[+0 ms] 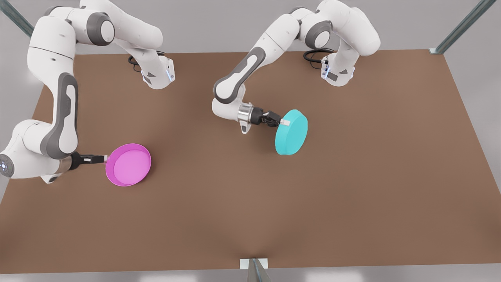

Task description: Flip the blue plate over with the left arm, and stack the pink plate on top of the blue plate with the right arm

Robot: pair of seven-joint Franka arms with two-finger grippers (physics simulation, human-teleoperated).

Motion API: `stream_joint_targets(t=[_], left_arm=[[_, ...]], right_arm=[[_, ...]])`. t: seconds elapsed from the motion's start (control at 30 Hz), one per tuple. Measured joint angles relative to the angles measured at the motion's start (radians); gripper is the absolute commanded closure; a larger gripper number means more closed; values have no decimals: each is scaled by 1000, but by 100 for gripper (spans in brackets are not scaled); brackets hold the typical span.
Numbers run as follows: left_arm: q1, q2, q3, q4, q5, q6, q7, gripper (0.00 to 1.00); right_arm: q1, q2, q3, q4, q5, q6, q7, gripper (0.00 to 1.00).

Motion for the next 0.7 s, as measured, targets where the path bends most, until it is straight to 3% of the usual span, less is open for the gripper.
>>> stream_joint_targets(t=[0.03, 0.13, 0.27, 0.43, 0.5, 0.67, 0.7], left_arm=[[-36, 44, 42, 10, -4, 2, 0, 79], [-76, 104, 85, 39, -20, 3, 0, 79], [-88, 168, 101, 52, -45, 8, 0, 79], [-95, 199, 101, 48, -70, 7, 0, 79], [-101, 201, 102, 40, -85, 10, -1, 0], [-115, 201, 111, 48, -140, 24, -93, 0], [-130, 201, 154, 49, -171, 71, -194, 0]], right_arm=[[-62, 5, 9, -2, 5, 9, -2, 0], [-314, 37, 263, -43, -46, 117, -12, 0], [-420, 84, 346, -90, -68, 293, -200, 0], [-424, 82, 365, -181, -92, 381, -195, 0], [-423, 83, 380, -208, -91, 401, -180, 0], [-454, 66, 388, -325, -114, 545, -207, 0], [-463, 64, 388, -344, -122, 562, -231, 0]])
